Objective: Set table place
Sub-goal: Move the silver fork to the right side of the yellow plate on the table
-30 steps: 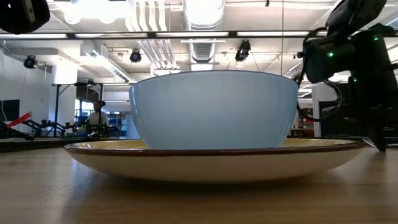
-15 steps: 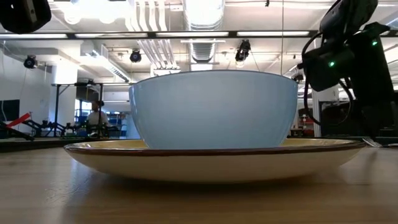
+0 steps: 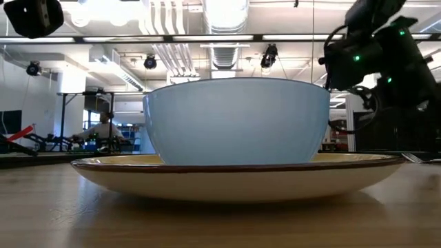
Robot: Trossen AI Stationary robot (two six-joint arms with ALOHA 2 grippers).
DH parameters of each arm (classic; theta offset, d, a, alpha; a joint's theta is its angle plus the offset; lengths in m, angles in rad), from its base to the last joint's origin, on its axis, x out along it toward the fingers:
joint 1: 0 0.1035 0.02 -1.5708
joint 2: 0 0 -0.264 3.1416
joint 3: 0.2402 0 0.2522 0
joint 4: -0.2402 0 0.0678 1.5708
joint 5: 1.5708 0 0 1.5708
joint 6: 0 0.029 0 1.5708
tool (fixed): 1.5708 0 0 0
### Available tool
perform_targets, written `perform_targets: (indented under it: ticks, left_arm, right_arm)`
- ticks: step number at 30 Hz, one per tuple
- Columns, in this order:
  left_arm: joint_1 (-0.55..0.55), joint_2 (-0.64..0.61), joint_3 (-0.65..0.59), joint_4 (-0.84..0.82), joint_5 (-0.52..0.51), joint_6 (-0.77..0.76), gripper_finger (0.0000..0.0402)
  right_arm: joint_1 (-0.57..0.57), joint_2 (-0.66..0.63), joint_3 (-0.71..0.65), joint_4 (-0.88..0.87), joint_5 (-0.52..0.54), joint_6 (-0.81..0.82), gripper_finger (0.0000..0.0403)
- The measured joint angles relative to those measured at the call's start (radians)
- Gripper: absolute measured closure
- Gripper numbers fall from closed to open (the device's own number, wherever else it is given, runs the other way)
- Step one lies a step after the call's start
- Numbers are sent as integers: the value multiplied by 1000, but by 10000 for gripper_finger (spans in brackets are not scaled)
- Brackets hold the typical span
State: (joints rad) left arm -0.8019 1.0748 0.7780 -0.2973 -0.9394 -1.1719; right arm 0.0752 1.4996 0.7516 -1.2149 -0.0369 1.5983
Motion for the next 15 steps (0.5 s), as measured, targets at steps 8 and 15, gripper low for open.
perform_targets:
  ticks: [8, 15]
  left_arm:
    - [26, 11, 0, -12, 42, 0, 402]
    - [48, 9, 0, -27, 53, 0, 402]
  right_arm:
    - [9, -6, 144, -249, 41, -34, 238]
    - [-67, -6, 145, -266, 36, -99, 260]
